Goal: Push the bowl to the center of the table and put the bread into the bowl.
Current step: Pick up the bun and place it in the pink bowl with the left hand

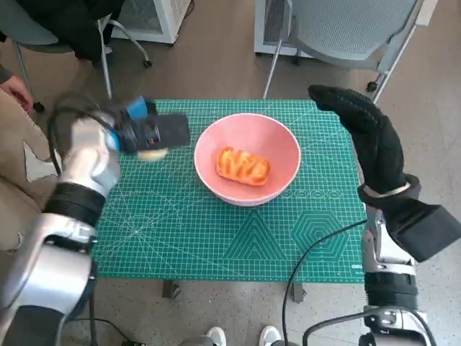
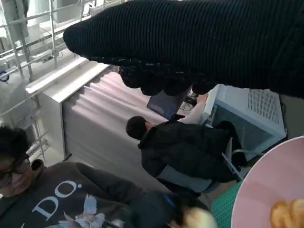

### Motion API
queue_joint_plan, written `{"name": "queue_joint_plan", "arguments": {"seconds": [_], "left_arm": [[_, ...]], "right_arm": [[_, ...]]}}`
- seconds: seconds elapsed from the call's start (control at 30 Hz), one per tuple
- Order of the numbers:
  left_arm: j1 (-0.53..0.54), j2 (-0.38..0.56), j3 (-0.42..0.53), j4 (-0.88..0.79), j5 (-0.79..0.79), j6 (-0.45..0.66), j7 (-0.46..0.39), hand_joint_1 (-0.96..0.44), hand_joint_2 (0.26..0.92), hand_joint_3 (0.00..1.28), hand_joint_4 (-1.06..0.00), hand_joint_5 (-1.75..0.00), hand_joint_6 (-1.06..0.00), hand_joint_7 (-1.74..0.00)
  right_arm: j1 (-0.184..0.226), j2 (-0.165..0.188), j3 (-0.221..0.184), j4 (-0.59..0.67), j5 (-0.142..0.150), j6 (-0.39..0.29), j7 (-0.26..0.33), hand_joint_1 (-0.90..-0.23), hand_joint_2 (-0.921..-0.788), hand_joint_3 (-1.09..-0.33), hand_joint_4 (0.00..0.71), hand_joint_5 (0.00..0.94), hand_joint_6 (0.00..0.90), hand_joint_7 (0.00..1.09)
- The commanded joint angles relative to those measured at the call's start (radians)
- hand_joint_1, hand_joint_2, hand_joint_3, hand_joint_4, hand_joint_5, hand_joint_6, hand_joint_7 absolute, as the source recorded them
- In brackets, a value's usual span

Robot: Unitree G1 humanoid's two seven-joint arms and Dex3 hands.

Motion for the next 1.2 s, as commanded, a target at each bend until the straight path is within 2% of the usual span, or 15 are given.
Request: {"name": "queue_joint_plan", "arguments": {"seconds": [0.03, 0.23, 0.5, 0.77, 1.2], "left_arm": [[0.020, 0.063, 0.064, -0.259, -0.014, 0.042, -0.052, 0.00, 0.861, 0.07, -0.85, -1.04, -0.72, -1.03], [0.048, 0.085, 0.124, -0.441, -0.020, 0.069, -0.074, 0.00, 0.854, 0.08, -0.84, -1.11, -0.76, -0.92], [0.069, 0.089, 0.179, -0.634, -0.030, 0.077, -0.097, 0.00, 0.859, 0.07, -0.83, -1.08, -0.75, -0.97], [0.061, 0.039, 0.171, -0.653, -0.029, 0.051, -0.073, 0.00, 0.874, 0.05, -0.79, -1.08, -0.75, -1.01], [0.025, -0.140, 0.074, -0.561, -0.011, 0.025, -0.040, 0.00, 0.882, 0.02, -0.80, -1.01, -0.77, -1.05]], "right_arm": [[-0.005, 0.003, 0.004, 0.021, 0.002, 0.002, 0.012, -0.713, -0.921, -0.847, 0.144, 0.001, -0.001, 0.44], [-0.014, 0.004, 0.004, 0.033, 0.002, -0.002, 0.014, -0.713, -0.921, -0.847, 0.143, 0.001, -0.001, 0.44], [-0.029, 0.005, 0.001, 0.065, 0.007, -0.017, 0.021, -0.711, -0.921, -0.847, 0.143, 0.001, -0.001, 0.44], [-0.038, 0.009, 0.002, 0.081, 0.009, -0.025, 0.022, -0.709, -0.921, -0.846, 0.143, 0.000, -0.001, 0.44], [-0.043, 0.009, -0.003, 0.087, 0.017, -0.027, 0.026, -0.711, -0.921, -0.839, 0.142, 0.000, -0.001, 0.44]]}}
